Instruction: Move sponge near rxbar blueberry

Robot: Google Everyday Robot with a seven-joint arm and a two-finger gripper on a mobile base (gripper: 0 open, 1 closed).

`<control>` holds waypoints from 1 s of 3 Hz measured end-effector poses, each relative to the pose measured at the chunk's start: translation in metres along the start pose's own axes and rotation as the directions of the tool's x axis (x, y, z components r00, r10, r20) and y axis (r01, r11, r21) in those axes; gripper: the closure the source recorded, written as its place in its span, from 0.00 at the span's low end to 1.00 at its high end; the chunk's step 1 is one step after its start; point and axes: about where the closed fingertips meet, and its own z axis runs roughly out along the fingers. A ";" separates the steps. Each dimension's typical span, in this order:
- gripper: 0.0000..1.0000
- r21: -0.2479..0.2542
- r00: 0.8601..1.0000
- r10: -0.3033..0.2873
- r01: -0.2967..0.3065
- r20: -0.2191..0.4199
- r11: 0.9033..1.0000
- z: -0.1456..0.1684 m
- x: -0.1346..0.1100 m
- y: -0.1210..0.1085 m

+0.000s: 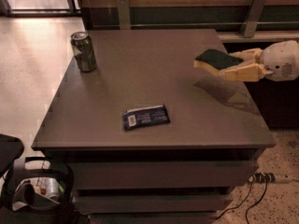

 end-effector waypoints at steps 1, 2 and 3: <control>1.00 -0.177 0.999 -0.042 0.041 -0.003 0.983 0.018 0.007 0.055; 1.00 -0.260 0.998 -0.052 0.047 -0.016 0.964 0.023 0.010 0.081; 0.82 -0.262 0.999 -0.052 0.047 -0.015 0.964 0.025 0.010 0.081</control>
Offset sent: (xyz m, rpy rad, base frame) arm -0.0985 0.0594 -0.0208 0.0040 0.0983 0.3568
